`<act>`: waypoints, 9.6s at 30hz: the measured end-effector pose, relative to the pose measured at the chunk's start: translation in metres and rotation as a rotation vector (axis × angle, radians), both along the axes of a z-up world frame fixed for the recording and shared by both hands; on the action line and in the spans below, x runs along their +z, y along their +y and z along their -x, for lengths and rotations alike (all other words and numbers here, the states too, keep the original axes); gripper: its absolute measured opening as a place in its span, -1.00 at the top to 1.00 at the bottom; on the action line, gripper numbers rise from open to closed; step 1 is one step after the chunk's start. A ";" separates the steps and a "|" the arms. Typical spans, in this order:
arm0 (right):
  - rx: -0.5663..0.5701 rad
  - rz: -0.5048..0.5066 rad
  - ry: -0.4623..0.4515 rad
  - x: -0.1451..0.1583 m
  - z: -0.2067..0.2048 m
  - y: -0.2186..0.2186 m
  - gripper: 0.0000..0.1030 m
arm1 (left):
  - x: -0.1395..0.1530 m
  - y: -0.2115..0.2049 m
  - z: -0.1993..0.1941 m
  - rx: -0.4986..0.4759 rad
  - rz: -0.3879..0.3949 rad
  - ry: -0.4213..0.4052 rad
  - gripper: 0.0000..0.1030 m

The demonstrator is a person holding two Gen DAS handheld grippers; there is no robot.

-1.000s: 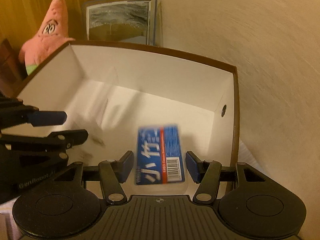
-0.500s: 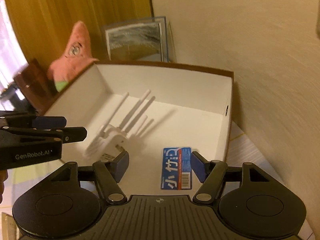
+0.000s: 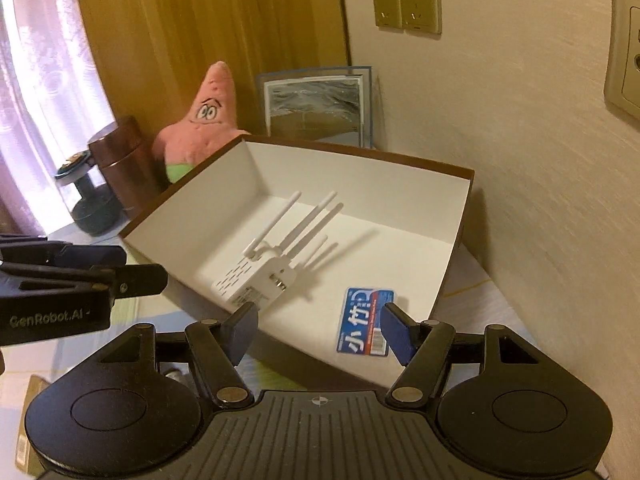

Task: Organize rigid objects
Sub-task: 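Withdraw both tools from the brown box back over the table, then close left gripper on gold box while right gripper grasps blue toothpaste tube, then lift gold box with left tool while right tool carries toothpaste to brown box, then open both grippers to drop gold box and toothpaste into brown box, then withdraw both tools from the brown box back over the table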

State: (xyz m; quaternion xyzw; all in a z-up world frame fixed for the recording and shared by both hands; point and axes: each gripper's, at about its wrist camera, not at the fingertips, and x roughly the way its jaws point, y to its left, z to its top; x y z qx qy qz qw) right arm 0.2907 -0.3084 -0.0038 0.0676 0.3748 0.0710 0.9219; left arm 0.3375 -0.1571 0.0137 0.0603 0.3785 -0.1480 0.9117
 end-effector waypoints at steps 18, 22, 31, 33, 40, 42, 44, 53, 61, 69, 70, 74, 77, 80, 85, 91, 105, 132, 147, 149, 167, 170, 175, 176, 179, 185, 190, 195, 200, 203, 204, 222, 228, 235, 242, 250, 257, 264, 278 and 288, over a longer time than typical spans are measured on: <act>0.045 -0.073 0.044 0.008 0.066 0.033 -0.26 | 0.008 0.052 0.093 0.063 0.007 -0.003 0.19; 0.049 -0.068 0.060 0.006 0.083 0.050 -0.26 | 0.005 0.078 0.113 0.073 0.011 0.011 0.19; 0.058 -0.061 0.083 0.002 0.118 0.086 -0.26 | -0.002 0.121 0.151 0.077 0.024 0.035 0.20; 0.058 -0.063 0.086 0.001 0.124 0.092 -0.26 | -0.004 0.128 0.158 0.075 0.028 0.038 0.20; 0.060 -0.055 0.102 -0.004 0.144 0.114 -0.26 | -0.013 0.151 0.178 0.073 0.042 0.051 0.20; 0.062 -0.048 0.111 -0.007 0.149 0.121 -0.26 | -0.016 0.157 0.183 0.075 0.039 0.055 0.20; 0.063 -0.050 0.121 -0.011 0.153 0.126 -0.26 | -0.021 0.163 0.189 0.078 0.034 0.064 0.20; 0.074 -0.061 0.145 -0.022 0.163 0.146 -0.26 | -0.034 0.195 0.206 0.117 0.031 0.093 0.20; 0.093 -0.053 0.176 -0.035 0.163 0.156 -0.26 | -0.047 0.211 0.208 0.151 0.027 0.128 0.16; 0.104 -0.051 0.192 -0.041 0.151 0.157 -0.26 | -0.055 0.221 0.193 0.201 0.021 0.144 0.11; 0.108 -0.048 0.193 -0.042 0.149 0.158 -0.26 | -0.057 0.223 0.190 0.210 0.019 0.151 0.11; 0.116 -0.045 0.197 -0.047 0.140 0.156 -0.26 | -0.065 0.230 0.176 0.240 0.029 0.175 0.11; 0.117 -0.046 0.202 -0.050 0.132 0.153 -0.26 | -0.072 0.232 0.164 0.254 0.028 0.189 0.11; 0.118 -0.047 0.207 -0.054 0.122 0.150 -0.26 | -0.079 0.233 0.152 0.263 0.024 0.207 0.11; 0.125 -0.052 0.217 -0.057 0.106 0.145 -0.26 | -0.092 0.232 0.132 0.291 0.006 0.235 0.12; 0.146 -0.059 0.229 -0.064 0.091 0.142 -0.26 | -0.102 0.229 0.114 0.308 -0.012 0.255 0.15; 0.245 -0.059 0.209 -0.073 0.046 0.143 -0.25 | -0.103 0.233 0.106 0.392 -0.054 0.211 0.40; 0.478 0.064 0.208 -0.117 -0.055 0.198 0.25 | -0.112 0.258 0.067 0.530 -0.107 0.196 0.40; 0.477 0.093 0.178 -0.119 -0.047 0.198 0.34 | -0.118 0.255 0.064 0.510 -0.125 0.202 0.40; 0.468 0.083 0.169 -0.117 -0.045 0.197 0.35 | -0.118 0.255 0.064 0.509 -0.127 0.202 0.40; 0.372 -0.038 0.132 -0.084 -0.007 0.162 0.35 | -0.086 0.246 0.088 0.469 -0.103 0.145 0.40; 0.352 -0.060 0.120 -0.075 0.003 0.154 0.35 | -0.076 0.239 0.093 0.448 -0.092 0.131 0.40; 0.332 -0.083 0.097 -0.059 0.020 0.145 0.35 | -0.060 0.218 0.098 0.390 -0.073 0.102 0.40; 0.328 -0.087 0.094 -0.056 0.023 0.143 0.35 | -0.057 0.213 0.099 0.376 -0.069 0.096 0.40; 0.313 -0.097 0.082 -0.047 0.032 0.138 0.35 | -0.049 0.197 0.101 0.330 -0.062 0.076 0.40; 0.269 -0.108 0.070 -0.033 0.048 0.122 0.35 | -0.036 0.168 0.100 0.241 -0.058 0.046 0.40; 0.204 -0.104 0.066 -0.026 0.055 0.107 0.35 | -0.025 0.142 0.091 0.158 -0.064 0.015 0.40; 0.140 -0.105 0.040 -0.014 0.053 0.089 0.35 | -0.014 0.115 0.073 0.080 -0.061 -0.022 0.40; 0.083 -0.103 -0.001 0.003 0.040 0.071 0.35 | -0.001 0.090 0.048 0.019 -0.054 -0.055 0.40; 0.058 -0.097 -0.018 0.011 0.029 0.064 0.35 | 0.005 0.074 0.032 -0.014 -0.054 -0.075 0.40; 0.049 -0.095 -0.023 0.014 0.025 0.062 0.35 | 0.008 0.070 0.027 -0.022 -0.054 -0.082 0.40; -0.226 -0.042 -0.023 0.016 -0.079 0.031 0.35 | 0.010 0.009 -0.098 -0.136 -0.123 -0.109 0.40; -0.346 -0.060 0.022 -0.002 -0.110 0.022 0.35 | -0.005 -0.001 -0.135 -0.184 -0.148 -0.084 0.40; -0.399 -0.058 0.103 -0.033 -0.133 0.019 0.35 | -0.043 -0.003 -0.168 -0.208 -0.186 -0.018 0.40; -0.416 -0.049 0.153 -0.052 -0.144 0.017 0.35 | -0.069 -0.003 -0.181 -0.225 -0.182 0.038 0.39; -0.417 -0.088 0.185 -0.055 -0.148 0.013 0.25 | -0.073 -0.002 -0.182 -0.226 -0.189 0.041 -0.04; -0.331 -0.067 0.146 -0.039 -0.122 0.020 -0.10 | -0.056 0.011 -0.165 -0.199 -0.125 0.043 -0.04; -0.279 -0.077 0.134 -0.028 -0.092 0.027 -0.13 | -0.039 0.019 -0.142 -0.175 -0.089 0.041 -0.04; -0.207 -0.095 0.068 0.006 -0.038 0.029 -0.14 | 0.005 0.044 -0.077 -0.098 0.008 0.009 -0.04; -0.149 -0.098 0.040 0.021 -0.001 0.039 -0.14 | 0.022 0.065 -0.026 -0.032 0.052 -0.008 -0.04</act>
